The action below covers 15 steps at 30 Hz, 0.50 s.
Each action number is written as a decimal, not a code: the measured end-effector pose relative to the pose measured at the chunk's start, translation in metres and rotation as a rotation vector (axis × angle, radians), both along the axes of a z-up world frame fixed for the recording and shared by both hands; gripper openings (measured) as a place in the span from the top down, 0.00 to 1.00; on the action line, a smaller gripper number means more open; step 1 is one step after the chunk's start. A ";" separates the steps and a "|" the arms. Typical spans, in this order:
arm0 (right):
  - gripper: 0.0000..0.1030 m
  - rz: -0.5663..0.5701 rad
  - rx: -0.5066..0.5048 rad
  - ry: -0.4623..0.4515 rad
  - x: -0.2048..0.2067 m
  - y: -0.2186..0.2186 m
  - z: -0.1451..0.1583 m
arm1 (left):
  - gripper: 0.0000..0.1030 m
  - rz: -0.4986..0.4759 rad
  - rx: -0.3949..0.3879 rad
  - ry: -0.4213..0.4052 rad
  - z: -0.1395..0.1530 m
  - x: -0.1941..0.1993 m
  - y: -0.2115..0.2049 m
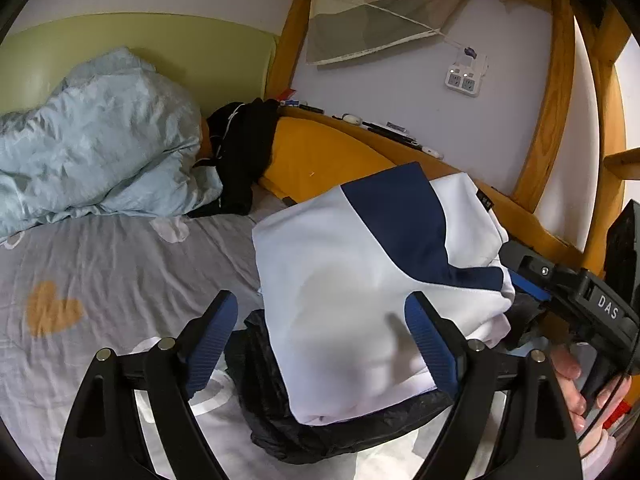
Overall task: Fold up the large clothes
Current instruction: 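Lower the bundle onto the plaid shirt atop the black jacket with both tools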
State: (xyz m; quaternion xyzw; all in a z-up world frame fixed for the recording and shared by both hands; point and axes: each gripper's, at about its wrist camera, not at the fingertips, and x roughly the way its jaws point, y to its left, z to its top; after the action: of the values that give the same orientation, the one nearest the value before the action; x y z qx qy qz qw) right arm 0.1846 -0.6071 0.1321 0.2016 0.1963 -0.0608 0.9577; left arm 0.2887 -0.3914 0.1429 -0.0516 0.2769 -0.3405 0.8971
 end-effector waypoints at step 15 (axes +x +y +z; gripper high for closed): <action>0.53 0.142 0.472 0.142 0.031 -0.069 -0.079 | 0.46 -0.138 -0.308 0.477 -0.066 0.069 -0.019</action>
State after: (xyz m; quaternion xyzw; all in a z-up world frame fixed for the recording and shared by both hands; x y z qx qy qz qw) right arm 0.2159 -0.6758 0.0531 0.4004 0.2856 0.0399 0.8698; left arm 0.3581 -0.4100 0.0765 -0.2469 0.4277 -0.4169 0.7631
